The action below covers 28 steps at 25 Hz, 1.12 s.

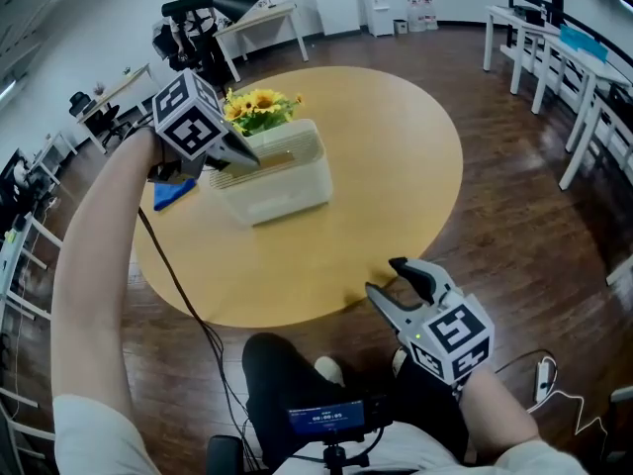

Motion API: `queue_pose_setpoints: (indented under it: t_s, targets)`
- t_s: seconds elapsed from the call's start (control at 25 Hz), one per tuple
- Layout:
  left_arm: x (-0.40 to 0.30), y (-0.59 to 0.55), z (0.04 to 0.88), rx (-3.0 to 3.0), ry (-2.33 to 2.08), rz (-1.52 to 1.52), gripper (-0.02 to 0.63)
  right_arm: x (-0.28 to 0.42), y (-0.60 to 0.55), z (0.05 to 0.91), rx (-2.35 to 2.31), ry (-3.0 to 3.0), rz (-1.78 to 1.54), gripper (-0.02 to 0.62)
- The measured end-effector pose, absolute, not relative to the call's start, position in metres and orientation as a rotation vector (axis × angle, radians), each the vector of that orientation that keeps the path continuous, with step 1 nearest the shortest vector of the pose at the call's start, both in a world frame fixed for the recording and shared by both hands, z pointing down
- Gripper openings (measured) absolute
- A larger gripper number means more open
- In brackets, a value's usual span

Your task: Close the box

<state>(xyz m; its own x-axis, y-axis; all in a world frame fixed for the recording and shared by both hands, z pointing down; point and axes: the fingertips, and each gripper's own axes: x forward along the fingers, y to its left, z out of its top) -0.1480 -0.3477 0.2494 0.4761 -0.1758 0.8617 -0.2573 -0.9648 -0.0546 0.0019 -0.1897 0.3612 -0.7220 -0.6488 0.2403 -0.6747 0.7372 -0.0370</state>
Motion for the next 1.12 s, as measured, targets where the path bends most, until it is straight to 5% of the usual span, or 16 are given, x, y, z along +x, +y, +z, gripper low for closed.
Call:
queue_pose_setpoints:
  t_s: [1.12]
  targets:
    - [-0.1456,-0.3456,0.2517,2.577,-0.336,1.489,0.011,-0.0082,-0.1866,0.3568,1.018,-2.752,0.179,0.216]
